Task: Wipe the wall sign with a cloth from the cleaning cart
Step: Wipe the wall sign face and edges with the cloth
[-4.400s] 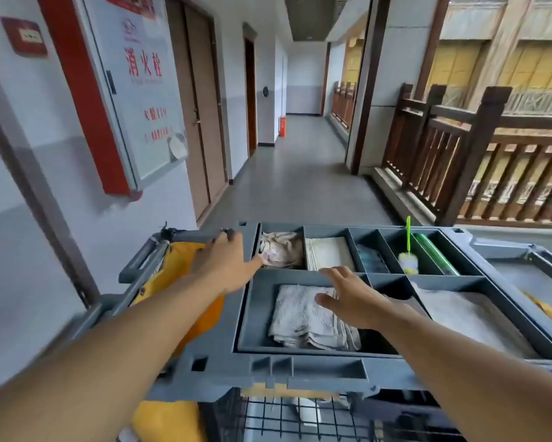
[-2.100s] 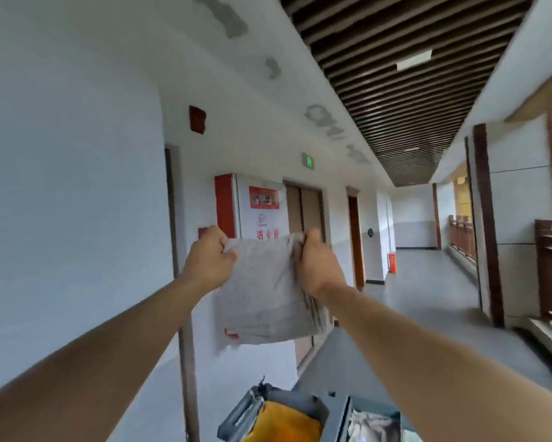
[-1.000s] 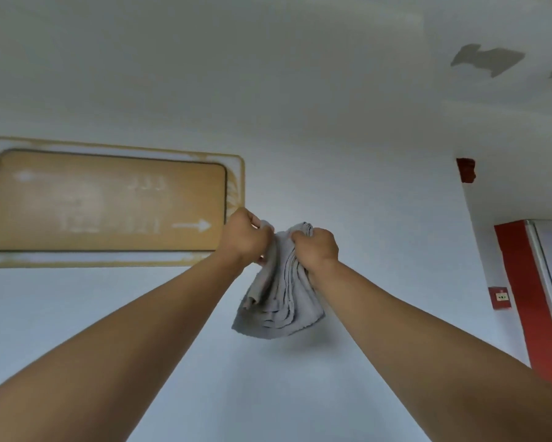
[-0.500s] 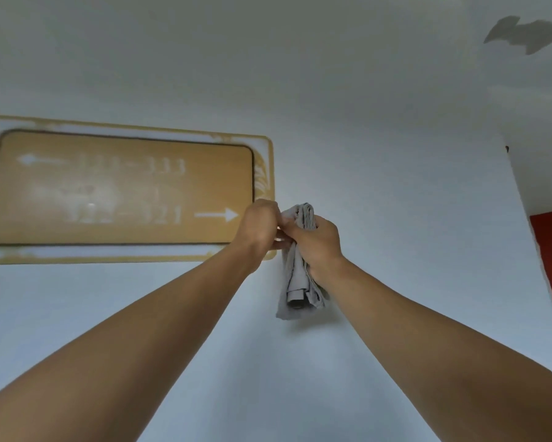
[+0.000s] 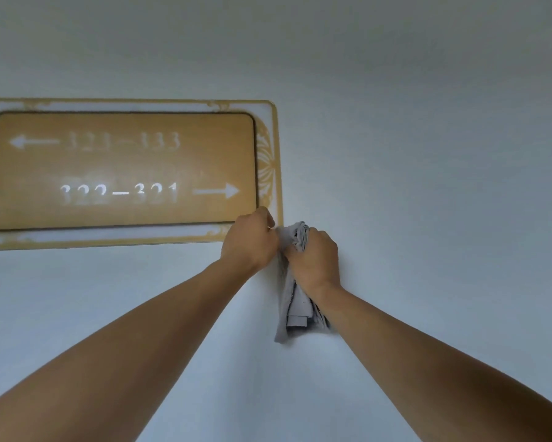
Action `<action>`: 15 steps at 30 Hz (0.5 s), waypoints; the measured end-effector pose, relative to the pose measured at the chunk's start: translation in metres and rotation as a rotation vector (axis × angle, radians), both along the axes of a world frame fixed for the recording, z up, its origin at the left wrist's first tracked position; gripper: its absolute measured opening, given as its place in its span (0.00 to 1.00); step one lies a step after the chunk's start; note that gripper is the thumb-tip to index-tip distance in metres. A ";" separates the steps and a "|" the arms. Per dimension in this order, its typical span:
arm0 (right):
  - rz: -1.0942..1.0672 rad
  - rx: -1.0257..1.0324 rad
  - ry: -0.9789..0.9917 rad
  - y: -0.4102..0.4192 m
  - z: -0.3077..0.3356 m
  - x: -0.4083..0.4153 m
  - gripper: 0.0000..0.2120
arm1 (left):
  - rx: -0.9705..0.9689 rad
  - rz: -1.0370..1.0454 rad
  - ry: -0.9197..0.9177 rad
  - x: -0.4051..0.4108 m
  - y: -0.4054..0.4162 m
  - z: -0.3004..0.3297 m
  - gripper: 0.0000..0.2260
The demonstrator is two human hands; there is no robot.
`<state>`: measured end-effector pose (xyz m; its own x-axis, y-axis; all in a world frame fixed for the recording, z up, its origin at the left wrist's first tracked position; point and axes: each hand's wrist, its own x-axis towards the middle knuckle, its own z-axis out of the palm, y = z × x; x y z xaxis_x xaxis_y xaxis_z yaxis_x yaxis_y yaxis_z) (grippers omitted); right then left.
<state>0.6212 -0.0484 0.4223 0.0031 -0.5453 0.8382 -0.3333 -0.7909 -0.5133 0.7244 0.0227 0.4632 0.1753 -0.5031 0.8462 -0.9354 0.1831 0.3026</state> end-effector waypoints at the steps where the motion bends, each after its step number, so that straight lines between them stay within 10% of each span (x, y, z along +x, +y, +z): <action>1: -0.021 -0.017 -0.007 -0.001 0.000 0.002 0.15 | -0.042 0.064 -0.065 0.005 -0.002 -0.001 0.15; 15: -0.070 -0.173 -0.032 -0.010 0.017 0.014 0.11 | -0.319 0.337 -0.360 0.030 -0.020 0.039 0.15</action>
<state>0.6355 -0.0585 0.4394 -0.0582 -0.3912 0.9185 -0.3763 -0.8436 -0.3831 0.7546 0.0028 0.5025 -0.0447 -0.1804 0.9826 -0.9915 -0.1125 -0.0657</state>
